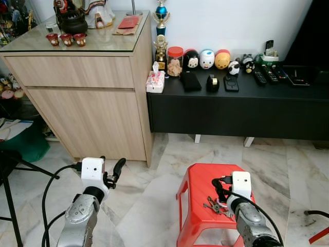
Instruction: Hang keys on a hook
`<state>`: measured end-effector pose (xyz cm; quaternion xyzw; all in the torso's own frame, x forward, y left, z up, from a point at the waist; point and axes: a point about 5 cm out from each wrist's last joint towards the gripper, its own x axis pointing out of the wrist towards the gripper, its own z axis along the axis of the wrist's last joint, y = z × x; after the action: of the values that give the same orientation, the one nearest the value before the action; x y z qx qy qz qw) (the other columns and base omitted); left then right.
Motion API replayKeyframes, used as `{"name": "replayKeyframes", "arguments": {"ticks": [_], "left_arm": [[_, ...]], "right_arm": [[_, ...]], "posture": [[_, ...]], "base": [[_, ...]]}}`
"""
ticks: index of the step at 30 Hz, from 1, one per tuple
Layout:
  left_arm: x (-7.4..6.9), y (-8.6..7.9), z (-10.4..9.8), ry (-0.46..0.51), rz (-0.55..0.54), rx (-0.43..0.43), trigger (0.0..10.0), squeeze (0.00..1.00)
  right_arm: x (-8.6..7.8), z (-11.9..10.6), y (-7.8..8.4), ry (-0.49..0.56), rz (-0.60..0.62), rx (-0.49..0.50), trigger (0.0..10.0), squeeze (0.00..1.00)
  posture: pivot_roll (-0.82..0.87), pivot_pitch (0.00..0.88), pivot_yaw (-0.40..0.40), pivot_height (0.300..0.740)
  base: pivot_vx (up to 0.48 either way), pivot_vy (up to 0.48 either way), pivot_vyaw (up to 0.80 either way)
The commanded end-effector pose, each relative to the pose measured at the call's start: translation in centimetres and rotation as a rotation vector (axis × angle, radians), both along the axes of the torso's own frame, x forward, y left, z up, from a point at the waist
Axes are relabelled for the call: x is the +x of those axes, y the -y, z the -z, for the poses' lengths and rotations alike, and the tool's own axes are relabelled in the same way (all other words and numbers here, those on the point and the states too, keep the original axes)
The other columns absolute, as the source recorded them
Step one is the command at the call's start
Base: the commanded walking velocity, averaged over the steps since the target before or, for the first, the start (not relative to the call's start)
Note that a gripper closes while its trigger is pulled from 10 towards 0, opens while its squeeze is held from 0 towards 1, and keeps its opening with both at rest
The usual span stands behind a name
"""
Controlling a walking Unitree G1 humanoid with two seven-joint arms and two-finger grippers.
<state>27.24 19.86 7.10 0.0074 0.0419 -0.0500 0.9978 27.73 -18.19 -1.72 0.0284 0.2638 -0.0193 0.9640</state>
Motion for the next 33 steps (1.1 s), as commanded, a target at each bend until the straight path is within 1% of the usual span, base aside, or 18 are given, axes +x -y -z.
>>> {"name": "replayKeyframes", "arguments": {"ticks": [1,13,14,16,25,33], "left_arm": [[-0.1,0.0,0.1,-0.004,0.000,0.001,10.0,0.00],[-0.1,0.0,0.1,-0.005,0.001,0.001,10.0,0.00],[0.2,-0.5,0.8,-0.039,-0.013,-0.007,10.0,0.00],[0.3,-0.7,1.2,-0.054,-0.018,-0.011,10.0,0.00],[0.5,-0.9,1.2,-0.050,-0.031,-0.005,10.0,0.00],[0.6,-1.2,1.2,-0.049,-0.047,0.002,10.0,0.00]], "right_arm": [[-0.2,0.1,0.1,-0.006,0.006,0.000,10.0,0.00],[-0.1,0.1,0.1,-0.002,0.012,0.005,10.0,0.00],[0.4,-0.4,-0.2,0.019,0.010,0.034,10.0,0.00],[0.6,-0.5,-0.3,0.027,0.007,0.042,10.0,0.00],[0.5,-0.4,-0.2,0.025,0.008,0.047,10.0,0.00],[0.6,-0.5,-0.3,0.030,-0.001,0.046,10.0,0.00]], "posture": [[0.00,0.000,0.000,0.740],[0.00,0.000,0.000,0.740],[0.20,0.116,-0.047,0.740],[0.20,0.115,-0.047,0.740],[0.20,0.102,-0.045,0.740],[0.20,0.110,-0.047,0.740]], "base": [[0.000,0.000,0.00],[0.000,0.000,0.00],[0.000,0.000,0.00],[0.000,0.000,0.00],[0.000,0.000,0.00],[0.000,0.000,0.00]]}}
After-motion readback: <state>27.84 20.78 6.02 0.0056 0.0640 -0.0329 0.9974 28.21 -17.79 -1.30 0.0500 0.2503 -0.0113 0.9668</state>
